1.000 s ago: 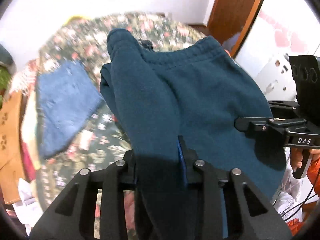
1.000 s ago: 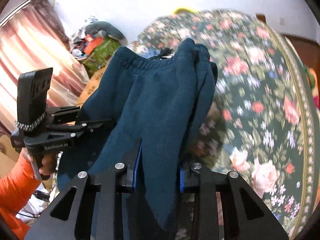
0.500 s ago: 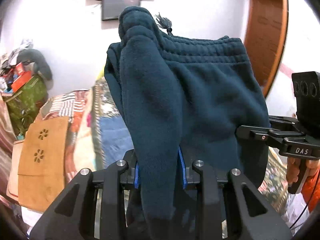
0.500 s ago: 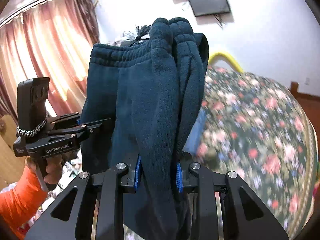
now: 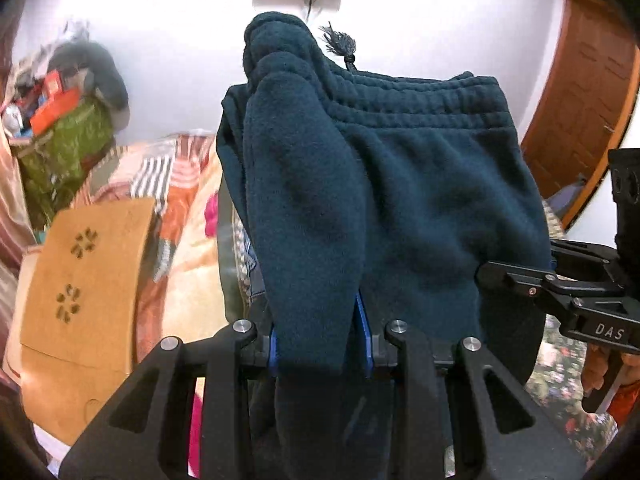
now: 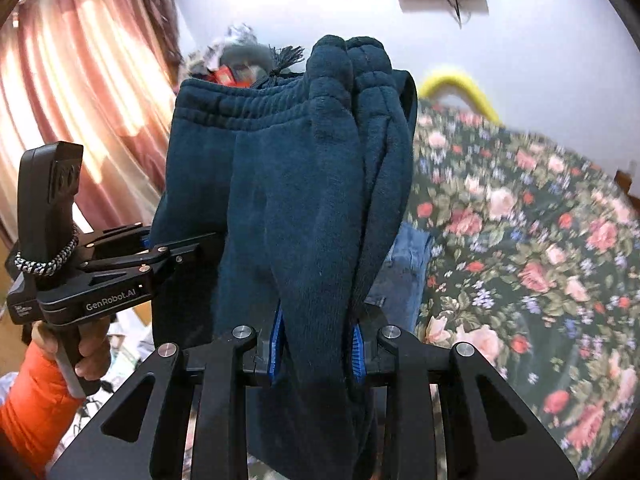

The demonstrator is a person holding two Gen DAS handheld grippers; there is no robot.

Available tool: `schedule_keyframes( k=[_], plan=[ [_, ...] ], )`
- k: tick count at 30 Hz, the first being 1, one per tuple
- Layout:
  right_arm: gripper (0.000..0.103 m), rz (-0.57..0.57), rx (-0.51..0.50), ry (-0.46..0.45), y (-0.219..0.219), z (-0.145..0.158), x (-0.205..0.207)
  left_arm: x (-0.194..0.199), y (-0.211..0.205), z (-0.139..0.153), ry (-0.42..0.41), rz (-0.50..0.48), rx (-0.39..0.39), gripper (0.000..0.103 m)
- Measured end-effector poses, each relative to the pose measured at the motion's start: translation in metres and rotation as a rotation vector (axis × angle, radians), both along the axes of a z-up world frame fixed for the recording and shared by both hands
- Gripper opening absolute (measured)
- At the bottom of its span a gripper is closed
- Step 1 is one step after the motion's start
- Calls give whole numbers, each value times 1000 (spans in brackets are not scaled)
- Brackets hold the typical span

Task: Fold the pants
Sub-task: 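Lift the sweatpants by the waistband with both tools off the bed, then lower the sweatpants onto the bed and open both tools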

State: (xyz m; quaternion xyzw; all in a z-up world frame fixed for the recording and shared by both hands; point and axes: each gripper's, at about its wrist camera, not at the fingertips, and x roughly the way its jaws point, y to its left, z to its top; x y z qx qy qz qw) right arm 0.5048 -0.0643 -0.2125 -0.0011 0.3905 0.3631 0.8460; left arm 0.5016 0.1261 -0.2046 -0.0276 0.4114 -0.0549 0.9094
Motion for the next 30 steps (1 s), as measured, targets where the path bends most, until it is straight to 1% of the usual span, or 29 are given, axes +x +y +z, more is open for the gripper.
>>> schedule_keyframes(
  k=[3, 5, 6, 9, 10, 11, 12, 13, 14, 15, 16, 17, 20, 23, 25, 26, 29, 30],
  plan=[
    [24, 3, -46, 39, 12, -28, 23, 22, 8, -38, 56, 17, 0, 30],
    [24, -7, -64, 56, 18, -43, 33, 37, 16, -63, 88, 31, -20, 30],
    [24, -7, -64, 56, 18, -43, 33, 44, 20, -75, 108, 34, -37, 30],
    [25, -55, -107, 111, 21, -73, 52, 65, 31, -107, 194, 56, -82, 30],
    [25, -59, -120, 119, 21, -77, 53, 66, 31, -112, 209, 61, -77, 31],
    [26, -61, -138, 127, 20, -81, 52, 67, 31, -117, 213, 58, -69, 34],
    [27, -60, -158, 126, 19, -83, 49, 64, 30, -118, 211, 53, -65, 38],
    [27, -56, -170, 117, 19, -82, 43, 60, 29, -116, 202, 52, -58, 39],
    [31, -53, -188, 112, 19, -80, 38, 56, 30, -114, 193, 51, -51, 39],
    [37, -59, -210, 112, 19, -77, 32, 50, 30, -111, 189, 53, -39, 40],
    [40, -66, -224, 111, 18, -76, 29, 48, 33, -110, 189, 56, -27, 40],
    [42, -69, -226, 100, 17, -72, 22, 43, 34, -107, 187, 58, -9, 40],
    [42, -74, -206, 53, 12, -52, 0, 28, 35, -91, 172, 73, 31, 40],
    [42, -72, -163, 17, 6, -29, -15, 1, 37, -57, 123, 88, 31, 40],
    [42, -78, -135, -13, 3, -7, -29, -22, 40, -23, 70, 95, -1, 40],
    [42, -82, -113, -34, 1, 7, -38, -29, 39, -11, 48, 97, -7, 40],
    [42, -96, -43, -106, -7, 47, -64, -70, 34, 45, -60, 106, 6, 40],
    [42, -96, -13, -136, -11, 63, -77, -82, 32, 59, -87, 108, 12, 40]
  ],
)
